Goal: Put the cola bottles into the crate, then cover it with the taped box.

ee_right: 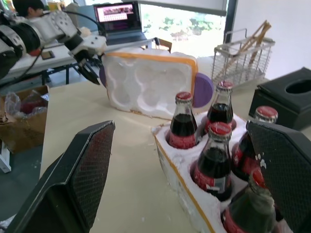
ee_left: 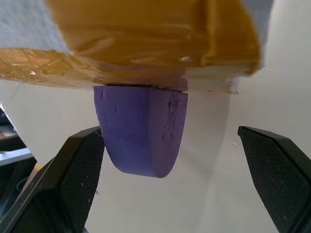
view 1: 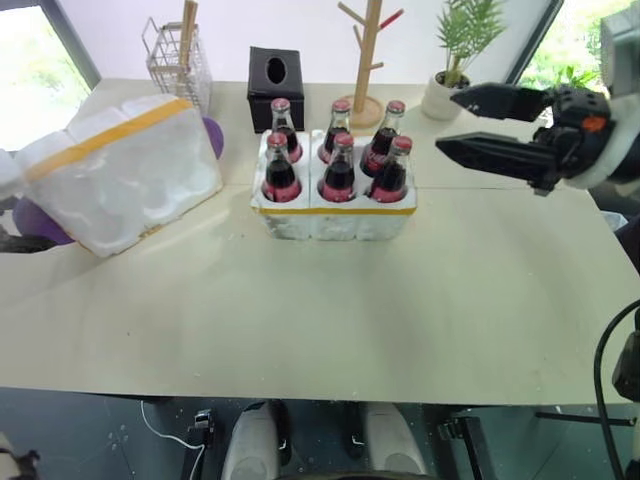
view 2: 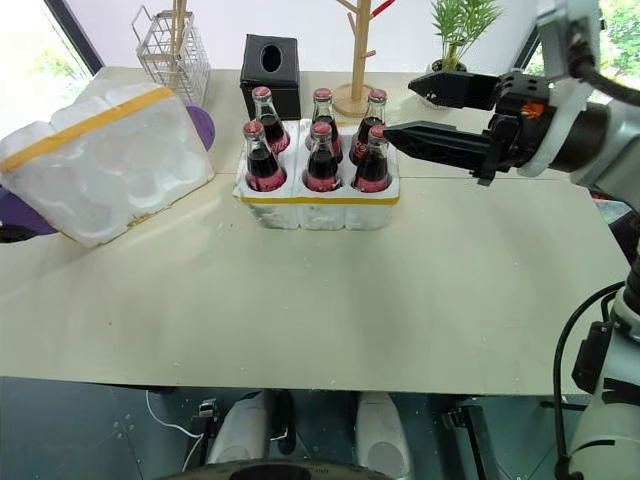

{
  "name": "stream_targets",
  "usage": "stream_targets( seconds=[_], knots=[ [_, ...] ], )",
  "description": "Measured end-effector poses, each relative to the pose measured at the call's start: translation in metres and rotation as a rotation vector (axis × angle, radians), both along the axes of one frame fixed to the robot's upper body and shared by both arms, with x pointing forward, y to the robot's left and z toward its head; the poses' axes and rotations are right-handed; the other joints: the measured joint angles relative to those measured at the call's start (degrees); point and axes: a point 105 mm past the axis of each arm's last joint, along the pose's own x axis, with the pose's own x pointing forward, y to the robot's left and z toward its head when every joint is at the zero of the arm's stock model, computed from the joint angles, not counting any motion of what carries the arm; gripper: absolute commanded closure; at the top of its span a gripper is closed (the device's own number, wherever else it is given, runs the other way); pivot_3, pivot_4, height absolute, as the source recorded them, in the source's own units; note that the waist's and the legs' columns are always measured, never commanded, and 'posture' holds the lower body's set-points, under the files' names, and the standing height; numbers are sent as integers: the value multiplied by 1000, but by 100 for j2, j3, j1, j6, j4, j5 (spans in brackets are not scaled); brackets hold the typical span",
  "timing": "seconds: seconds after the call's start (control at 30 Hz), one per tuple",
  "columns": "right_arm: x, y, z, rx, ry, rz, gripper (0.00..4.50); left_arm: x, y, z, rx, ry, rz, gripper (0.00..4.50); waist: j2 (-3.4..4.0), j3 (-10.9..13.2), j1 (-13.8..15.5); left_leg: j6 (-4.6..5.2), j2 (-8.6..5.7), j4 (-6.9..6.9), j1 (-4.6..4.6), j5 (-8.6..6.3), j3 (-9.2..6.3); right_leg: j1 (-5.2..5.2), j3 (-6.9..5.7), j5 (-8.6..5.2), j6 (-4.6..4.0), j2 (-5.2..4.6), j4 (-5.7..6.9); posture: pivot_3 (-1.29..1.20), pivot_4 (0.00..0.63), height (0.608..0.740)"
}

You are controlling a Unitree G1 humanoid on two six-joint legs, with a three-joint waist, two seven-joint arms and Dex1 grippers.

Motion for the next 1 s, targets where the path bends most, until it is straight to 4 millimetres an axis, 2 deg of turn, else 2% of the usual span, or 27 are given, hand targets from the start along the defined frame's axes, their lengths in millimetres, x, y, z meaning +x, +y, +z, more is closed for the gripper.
stream_targets(
  seconds=[0.3,0.4,0.57,0.63,0.67,0.9,1.0],
  knots=[
    [-8,-6,1,-13,-3,-30,69,15,-10,-12,-1,-1,11,0,-9,-3,15,-2,-2,12,-1,2,-5,3,0,1,0,-4,12,0,150,740],
    [-9,-6,2,-15,-2,-30,0,17,-11,-13,-16,-7,16,810,-9,-3,21,-3,-2,16,-1,3,-7,3,0,0,0,-4,17,0,150,740],
    [-8,-7,-1,-23,-1,-42,0,18,-12,-13,-32,-14,26,3266,-11,-5,23,-3,-2,17,-1,3,-8,4,-1,0,0,-4,19,0,150,740],
    [-7,-8,-6,-24,13,-48,0,18,-14,-13,-52,-16,20,4084,-10,-5,25,-3,-3,18,-1,3,-8,4,-1,0,0,-4,20,0,150,740],
    [-7,-9,-8,-24,16,-52,0,19,-15,-12,-58,-21,16,4211,-10,-5,26,-3,-3,19,-1,3,-8,5,-1,0,0,-4,20,0,150,740],
    [-4,-21,-22,-80,56,-101,0,24,-25,-6,-81,-76,-65,4211,-16,-5,24,-3,-2,21,-1,3,-9,5,-1,0,0,-3,21,0,150,740],
    [0,-27,-22,-92,31,-145,0,30,-32,4,-53,-147,-131,4211,-21,-5,11,-3,-2,22,-1,3,-8,4,-1,1,0,-3,22,0,150,740]
  ],
)
